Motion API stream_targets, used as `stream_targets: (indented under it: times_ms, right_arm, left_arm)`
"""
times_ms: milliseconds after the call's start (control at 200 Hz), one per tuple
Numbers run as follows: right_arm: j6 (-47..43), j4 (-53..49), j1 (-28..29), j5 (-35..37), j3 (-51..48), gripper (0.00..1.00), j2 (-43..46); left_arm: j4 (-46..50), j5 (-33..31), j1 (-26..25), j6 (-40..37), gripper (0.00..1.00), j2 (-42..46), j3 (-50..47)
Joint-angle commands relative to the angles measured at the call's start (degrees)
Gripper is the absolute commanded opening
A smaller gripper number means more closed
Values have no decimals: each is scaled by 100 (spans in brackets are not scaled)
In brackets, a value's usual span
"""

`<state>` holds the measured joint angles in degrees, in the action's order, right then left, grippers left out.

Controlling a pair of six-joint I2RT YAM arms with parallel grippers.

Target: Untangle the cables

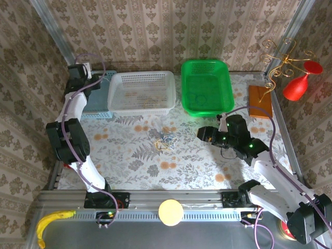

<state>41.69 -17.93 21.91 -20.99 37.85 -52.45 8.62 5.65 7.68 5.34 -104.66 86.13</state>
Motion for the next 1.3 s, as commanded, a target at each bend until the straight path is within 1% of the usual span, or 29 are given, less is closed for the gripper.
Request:
stream_targets:
  times_ms: [0,60,105,300,540,710,835,975,1120,1190,1290]
  right_arm:
    - [-152,-188,-25,3,96,67,82]
    - [-169,-183,-29,-9,86,67,79]
    - [-178,-196,-21,-10,82,67,69]
    - [-205,-158,-20,-6,28,67,26]
    - [-205,121,-19,-104,102,67,-309]
    - [-205,461,6,-208,220,67,-802]
    - [-197,748,74,-266,339,66,-1245]
    - [-175,1059,230,-291,511,65,-1809]
    - [-177,1290,457,-242,768,63,-2407]
    - [-170,1398,551,-235,880,61,-2677]
    - [-153,1534,670,-240,1059,59,-3209]
  left_arm:
    - [-29,7,116,126,55,93,-5]
    - [24,63,128,145,67,156,-33]
    - [41,123,139,159,74,211,-48]
    - [246,387,137,288,100,462,75]
    - [585,630,54,605,100,963,131]
    - [1084,794,-169,754,100,1474,48]
    - [1331,935,-438,911,100,1976,-323]
    - [1251,1022,-1006,1239,100,2670,-1068]
    - [1015,746,-1913,1641,100,3294,-2064]
    - [1001,490,-2339,1771,100,3495,-2462]
    - [766,154,-2805,2075,100,3757,-3083]
